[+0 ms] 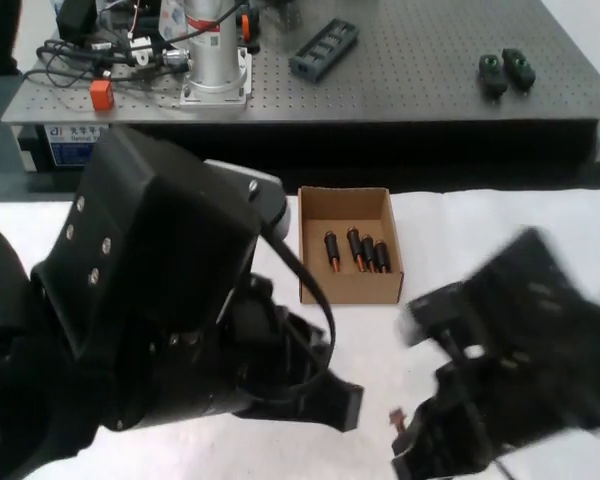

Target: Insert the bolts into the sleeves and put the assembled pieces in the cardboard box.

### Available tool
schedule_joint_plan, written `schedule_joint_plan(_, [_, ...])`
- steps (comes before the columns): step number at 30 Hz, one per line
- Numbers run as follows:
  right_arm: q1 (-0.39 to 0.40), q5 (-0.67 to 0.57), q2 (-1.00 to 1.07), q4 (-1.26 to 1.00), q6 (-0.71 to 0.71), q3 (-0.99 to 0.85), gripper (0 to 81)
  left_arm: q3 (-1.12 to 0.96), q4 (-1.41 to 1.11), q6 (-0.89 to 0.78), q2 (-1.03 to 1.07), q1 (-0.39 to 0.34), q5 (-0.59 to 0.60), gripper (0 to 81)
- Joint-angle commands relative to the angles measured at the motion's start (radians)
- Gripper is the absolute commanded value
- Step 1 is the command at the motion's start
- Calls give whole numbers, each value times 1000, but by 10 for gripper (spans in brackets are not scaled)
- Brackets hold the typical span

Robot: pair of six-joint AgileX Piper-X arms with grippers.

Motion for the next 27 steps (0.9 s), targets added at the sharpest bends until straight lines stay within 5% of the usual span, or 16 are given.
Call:
schedule_joint_plan(1, [-1, -79, -307, -275, 200, 145, 34, 11, -79, 5, -10, 0, 71, 6])
schedule_joint_plan(7, [-14, -53, -590, -560, 386, 214, 34, 152, -384, -37, -10, 0, 313, 6])
schedule_joint_plan(13, [-31, -178, -590, -581, 444, 212, 34, 225, -552, -42, -10, 0, 467, 6])
schedule_joint_plan(27, [-31, -240, -572, -593, 493, 202, 34, 228, -566, -2, -10, 0, 413, 6])
